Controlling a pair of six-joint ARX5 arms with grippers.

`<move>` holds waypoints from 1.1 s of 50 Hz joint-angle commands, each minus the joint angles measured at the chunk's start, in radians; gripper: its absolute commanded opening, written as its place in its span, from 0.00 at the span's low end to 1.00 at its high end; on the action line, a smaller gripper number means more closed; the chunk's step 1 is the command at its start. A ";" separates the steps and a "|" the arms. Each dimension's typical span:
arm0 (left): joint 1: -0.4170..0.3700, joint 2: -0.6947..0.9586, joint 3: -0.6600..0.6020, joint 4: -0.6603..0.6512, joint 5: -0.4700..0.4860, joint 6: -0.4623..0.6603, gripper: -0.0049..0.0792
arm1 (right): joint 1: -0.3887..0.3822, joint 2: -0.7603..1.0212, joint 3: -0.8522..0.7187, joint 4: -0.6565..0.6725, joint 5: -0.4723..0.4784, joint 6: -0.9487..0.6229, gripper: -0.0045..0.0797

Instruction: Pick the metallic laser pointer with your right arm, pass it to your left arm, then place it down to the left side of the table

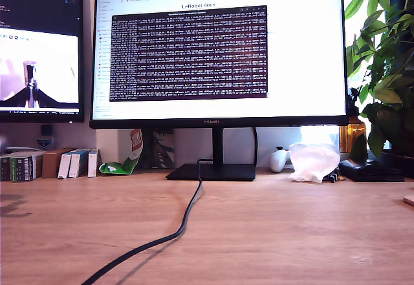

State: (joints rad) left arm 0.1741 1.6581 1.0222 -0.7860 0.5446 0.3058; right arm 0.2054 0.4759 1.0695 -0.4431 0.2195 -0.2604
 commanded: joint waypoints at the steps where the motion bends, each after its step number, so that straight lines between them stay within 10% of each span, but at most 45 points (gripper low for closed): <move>1: -0.007 0.040 0.016 -0.007 -0.010 0.010 0.03 | 0.003 0.016 -0.039 -0.005 0.000 -0.002 0.09; 15: -0.026 0.098 0.016 0.002 -0.091 0.028 0.04 | 0.003 0.016 -0.050 0.004 -0.005 -0.002 0.09; 26: -0.071 0.098 0.016 0.026 -0.138 0.039 0.40 | 0.003 0.016 -0.050 0.004 -0.005 -0.001 0.09; 45: -0.089 0.097 0.105 0.006 -0.131 0.041 0.37 | 0.003 0.016 -0.050 -0.018 -0.012 0.002 0.09; 55: -0.089 0.096 0.248 -0.131 -0.060 0.035 0.16 | 0.003 0.016 -0.050 -0.042 -0.012 0.002 0.09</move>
State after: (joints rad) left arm 0.0814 1.7493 1.2552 -0.8841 0.4625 0.3412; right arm 0.2054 0.4927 1.0260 -0.4877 0.2089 -0.2604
